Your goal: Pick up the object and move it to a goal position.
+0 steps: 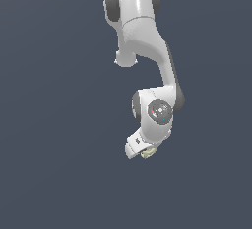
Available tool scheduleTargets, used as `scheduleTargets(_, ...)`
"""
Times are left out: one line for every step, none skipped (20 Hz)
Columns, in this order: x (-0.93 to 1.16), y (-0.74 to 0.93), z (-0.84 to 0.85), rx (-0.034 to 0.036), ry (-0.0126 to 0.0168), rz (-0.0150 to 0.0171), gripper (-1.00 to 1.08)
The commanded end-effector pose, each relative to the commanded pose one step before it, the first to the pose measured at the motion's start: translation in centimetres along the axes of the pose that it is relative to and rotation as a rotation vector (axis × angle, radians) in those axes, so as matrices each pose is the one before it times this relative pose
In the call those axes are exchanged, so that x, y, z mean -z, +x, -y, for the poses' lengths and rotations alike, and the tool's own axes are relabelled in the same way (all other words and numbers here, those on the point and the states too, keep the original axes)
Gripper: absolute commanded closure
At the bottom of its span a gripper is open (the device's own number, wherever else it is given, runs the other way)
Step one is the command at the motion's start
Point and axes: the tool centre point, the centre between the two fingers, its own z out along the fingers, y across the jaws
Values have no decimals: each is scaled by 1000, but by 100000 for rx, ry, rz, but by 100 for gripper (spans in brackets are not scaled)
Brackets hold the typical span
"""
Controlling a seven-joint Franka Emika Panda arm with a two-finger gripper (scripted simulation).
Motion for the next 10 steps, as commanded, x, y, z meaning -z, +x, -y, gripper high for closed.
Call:
scheduleTargets(-69,134,-47,12,-84,-201,-92)
scheduleTargets(84,33,-7,0,0,0,-92)
scheduleTargets(31,11,-2,0,0,0,-92)
scheduleTargets(0,0,0,0,0,0,108)
scheduleTargets(0,0,0,0,0,0,108)
scheduleTargets(0,0,0,0,0,0,108)
scheduleTargets(0,0,0,0,0,0,108)
scheduleTargets(0,0,0,0,0,0,108)
scheduleTargets(0,0,0,0,0,0,108)
scheduleTargets(0,0,0,0,0,0,108)
